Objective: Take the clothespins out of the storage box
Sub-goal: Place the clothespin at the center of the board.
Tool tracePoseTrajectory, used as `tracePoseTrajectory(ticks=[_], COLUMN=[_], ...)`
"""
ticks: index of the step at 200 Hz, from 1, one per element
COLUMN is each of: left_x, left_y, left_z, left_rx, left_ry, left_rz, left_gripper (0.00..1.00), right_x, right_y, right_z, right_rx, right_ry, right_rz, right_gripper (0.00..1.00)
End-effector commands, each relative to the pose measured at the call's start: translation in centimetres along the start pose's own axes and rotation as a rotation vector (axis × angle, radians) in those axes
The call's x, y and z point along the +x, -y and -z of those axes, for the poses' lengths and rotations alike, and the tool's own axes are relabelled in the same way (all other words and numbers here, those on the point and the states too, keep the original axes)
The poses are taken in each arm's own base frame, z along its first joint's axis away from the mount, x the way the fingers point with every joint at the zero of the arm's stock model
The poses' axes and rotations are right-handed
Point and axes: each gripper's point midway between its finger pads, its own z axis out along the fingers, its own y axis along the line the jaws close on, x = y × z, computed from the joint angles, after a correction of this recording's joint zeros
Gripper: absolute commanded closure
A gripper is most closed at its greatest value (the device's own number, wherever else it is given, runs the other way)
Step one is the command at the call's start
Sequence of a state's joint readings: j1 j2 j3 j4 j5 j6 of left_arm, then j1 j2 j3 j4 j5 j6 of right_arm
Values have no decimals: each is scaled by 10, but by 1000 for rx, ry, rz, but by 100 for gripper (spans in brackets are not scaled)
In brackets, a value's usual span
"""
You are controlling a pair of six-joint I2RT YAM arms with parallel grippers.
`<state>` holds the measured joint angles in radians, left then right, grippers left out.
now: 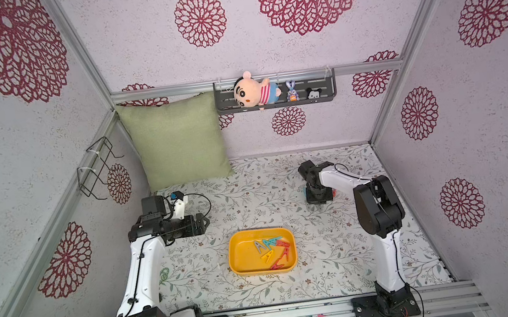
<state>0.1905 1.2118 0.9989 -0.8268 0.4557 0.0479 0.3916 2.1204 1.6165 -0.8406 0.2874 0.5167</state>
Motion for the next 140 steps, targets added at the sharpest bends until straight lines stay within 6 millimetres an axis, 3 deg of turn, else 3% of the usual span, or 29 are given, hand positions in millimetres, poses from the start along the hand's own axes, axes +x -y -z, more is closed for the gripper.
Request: tracePoseTrajectory(ticks=[1, 140], left_x=[-9, -10], left_y=[-3, -5], left_z=[4, 6], left_rx=[-9, -15], left_ry=[39, 44], left_rz=[-10, -7], left_gripper=[3, 3], right_x=[-10, -13], right_y=[1, -2], right_z=[2, -17], right_rx=[-4, 6], right_ry=[21, 5], right_rz=[-23, -59], right_gripper=[100, 99])
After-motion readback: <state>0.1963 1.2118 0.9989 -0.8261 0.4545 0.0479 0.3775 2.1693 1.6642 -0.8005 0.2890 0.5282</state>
